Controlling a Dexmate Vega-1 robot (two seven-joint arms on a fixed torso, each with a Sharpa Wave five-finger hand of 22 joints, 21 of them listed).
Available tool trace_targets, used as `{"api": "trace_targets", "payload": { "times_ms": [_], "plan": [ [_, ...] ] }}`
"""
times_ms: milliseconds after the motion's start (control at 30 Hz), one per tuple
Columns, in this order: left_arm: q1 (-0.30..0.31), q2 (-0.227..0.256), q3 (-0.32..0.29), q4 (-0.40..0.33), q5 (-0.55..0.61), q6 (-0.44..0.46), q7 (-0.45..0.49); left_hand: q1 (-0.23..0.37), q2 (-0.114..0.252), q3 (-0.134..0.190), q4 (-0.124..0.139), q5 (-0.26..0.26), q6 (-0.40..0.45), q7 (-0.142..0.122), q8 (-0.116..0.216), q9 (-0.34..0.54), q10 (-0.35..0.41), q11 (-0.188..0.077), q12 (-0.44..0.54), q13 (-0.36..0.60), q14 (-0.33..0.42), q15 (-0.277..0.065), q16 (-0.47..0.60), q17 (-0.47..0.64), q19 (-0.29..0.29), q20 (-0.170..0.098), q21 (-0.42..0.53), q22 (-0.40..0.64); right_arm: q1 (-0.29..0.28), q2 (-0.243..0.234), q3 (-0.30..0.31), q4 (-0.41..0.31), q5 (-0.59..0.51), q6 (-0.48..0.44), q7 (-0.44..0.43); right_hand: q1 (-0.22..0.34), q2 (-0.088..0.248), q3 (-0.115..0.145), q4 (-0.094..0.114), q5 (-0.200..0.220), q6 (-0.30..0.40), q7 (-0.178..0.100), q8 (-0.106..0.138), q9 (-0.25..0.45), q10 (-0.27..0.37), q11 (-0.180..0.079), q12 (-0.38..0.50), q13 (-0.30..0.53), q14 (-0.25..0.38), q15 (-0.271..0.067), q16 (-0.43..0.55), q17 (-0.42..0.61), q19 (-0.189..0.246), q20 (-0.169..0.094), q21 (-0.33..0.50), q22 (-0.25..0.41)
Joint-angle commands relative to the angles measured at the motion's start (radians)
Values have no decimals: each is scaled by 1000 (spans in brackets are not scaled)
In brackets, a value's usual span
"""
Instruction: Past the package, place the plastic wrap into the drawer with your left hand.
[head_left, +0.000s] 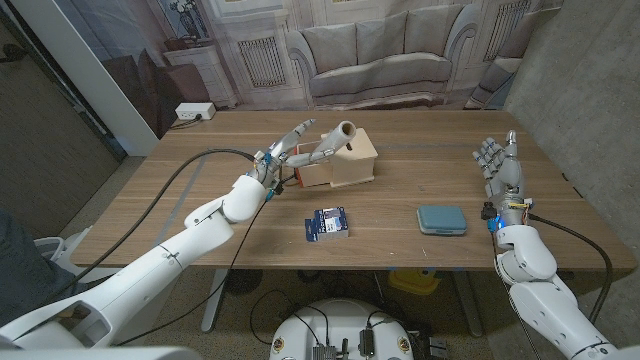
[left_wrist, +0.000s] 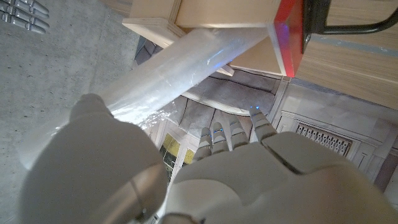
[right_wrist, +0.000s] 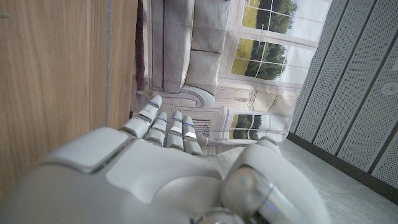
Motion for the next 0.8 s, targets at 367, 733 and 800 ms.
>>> {"api": "trace_targets", "payload": {
  "times_ms": [367,733,800],
  "plan": [
    [56,23,-35,-55,5,2,21,8,8,-1,-2,6,14,-2,4,-1,6,-3,7,0,3,4,7,2,4,3,-1,5,-34,6,16,-24,-12,18,-11,4,5,-5,2,-1,3,-1,-2,5,7,-1,-2,4,9,5,0,3,11,3,-6,5],
    [76,34,-29,-67,2,32,-1,11,11,-3,-4,8,11,0,2,-1,-2,2,5,-4,-5,8,4,1,3,3,-3,5,-55,13,24,-36,-17,24,-18,4,5,-6,2,-1,2,0,-2,5,9,1,-2,4,9,4,0,3,11,3,-8,6],
    [82,36,-30,-72,2,33,1,11,11,-3,-4,9,10,0,2,-1,-1,3,5,-4,-5,8,4,1,2,3,-3,5,-58,15,26,-37,-18,26,-19,4,5,-6,2,-1,3,0,-2,5,8,1,-2,4,10,3,0,3,11,3,-8,6]
  ]
}}
